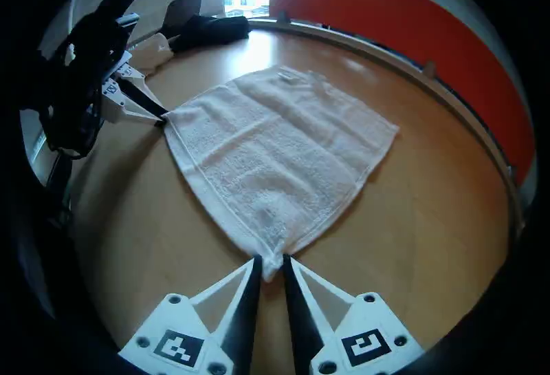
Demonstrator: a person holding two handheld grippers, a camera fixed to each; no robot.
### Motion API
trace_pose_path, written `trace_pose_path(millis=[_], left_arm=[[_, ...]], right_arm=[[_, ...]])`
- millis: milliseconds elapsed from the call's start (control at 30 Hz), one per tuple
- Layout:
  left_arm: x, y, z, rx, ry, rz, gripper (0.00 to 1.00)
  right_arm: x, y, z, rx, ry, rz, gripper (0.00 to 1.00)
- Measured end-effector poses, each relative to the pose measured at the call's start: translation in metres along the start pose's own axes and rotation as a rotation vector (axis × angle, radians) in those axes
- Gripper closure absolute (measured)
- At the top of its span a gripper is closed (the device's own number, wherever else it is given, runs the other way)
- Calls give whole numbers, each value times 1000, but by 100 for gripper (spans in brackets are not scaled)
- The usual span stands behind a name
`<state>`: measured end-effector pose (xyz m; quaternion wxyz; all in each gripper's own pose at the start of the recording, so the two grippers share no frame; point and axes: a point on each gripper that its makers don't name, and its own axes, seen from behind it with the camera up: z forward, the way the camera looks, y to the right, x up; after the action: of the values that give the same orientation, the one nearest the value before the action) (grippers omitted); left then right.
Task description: Fold towel
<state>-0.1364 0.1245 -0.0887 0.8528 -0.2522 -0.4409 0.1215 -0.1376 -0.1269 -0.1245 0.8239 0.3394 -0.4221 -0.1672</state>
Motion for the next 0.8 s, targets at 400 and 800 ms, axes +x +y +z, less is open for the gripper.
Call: trace_pose_path(millis=[400,800], left_arm=[[0,10,-2,-7,-1,-35,88],[13,22,-19,-25,10,-89,88]], right_arm=[[2,4,-2,-20,8,-3,88],[17,12,-25,-27,60,31,88]])
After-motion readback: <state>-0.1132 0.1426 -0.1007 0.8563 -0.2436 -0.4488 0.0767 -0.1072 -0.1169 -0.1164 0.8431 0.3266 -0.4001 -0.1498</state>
